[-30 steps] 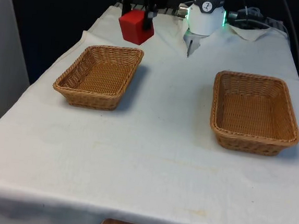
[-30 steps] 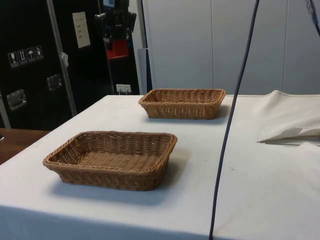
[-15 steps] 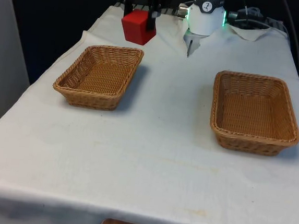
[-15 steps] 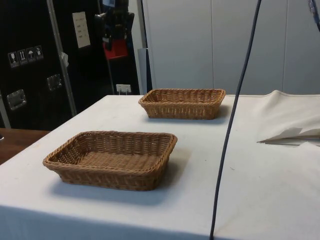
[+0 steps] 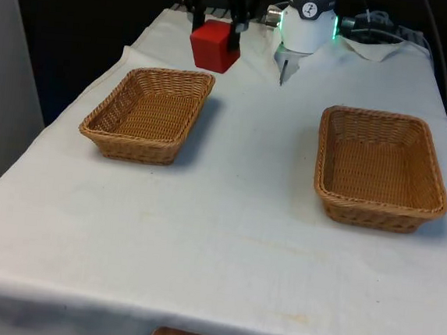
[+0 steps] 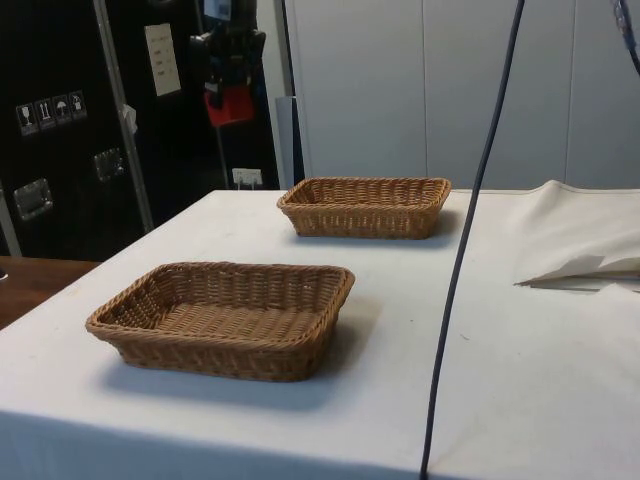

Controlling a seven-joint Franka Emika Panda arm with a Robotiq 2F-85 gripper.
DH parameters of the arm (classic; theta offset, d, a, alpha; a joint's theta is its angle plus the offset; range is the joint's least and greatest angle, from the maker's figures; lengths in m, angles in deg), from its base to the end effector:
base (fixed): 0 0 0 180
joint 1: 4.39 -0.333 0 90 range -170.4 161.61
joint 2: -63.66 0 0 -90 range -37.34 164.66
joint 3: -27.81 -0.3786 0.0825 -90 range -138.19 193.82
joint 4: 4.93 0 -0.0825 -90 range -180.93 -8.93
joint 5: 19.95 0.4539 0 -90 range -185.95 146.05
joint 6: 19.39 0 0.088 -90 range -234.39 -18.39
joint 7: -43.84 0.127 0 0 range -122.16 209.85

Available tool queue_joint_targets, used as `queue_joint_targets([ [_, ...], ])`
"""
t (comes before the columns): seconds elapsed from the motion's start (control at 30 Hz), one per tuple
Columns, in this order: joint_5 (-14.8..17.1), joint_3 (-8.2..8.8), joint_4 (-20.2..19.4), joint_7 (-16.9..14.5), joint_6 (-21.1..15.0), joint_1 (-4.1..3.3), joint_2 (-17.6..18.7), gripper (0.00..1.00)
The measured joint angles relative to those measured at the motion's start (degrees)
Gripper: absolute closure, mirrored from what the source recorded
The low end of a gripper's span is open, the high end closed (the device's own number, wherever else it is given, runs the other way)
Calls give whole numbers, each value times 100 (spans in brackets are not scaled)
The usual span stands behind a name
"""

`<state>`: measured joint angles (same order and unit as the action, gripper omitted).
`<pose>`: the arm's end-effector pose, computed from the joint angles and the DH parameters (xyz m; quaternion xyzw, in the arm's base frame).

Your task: Pick up the red cube and place it into the right basket.

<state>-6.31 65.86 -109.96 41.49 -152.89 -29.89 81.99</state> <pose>0.7181 -0.1156 0.4210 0.9829 -0.1342 0.1250 0.0158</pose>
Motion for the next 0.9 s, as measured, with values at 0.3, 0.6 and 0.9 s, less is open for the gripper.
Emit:
queue_joint_targets([
  [0.3,-17,-132,-510,241,-304,0,-201,96],
  [0.6,-17,-195,-911,395,-470,0,-338,96],
  [0.9,-17,-235,-1409,361,-745,0,-590,96],
])
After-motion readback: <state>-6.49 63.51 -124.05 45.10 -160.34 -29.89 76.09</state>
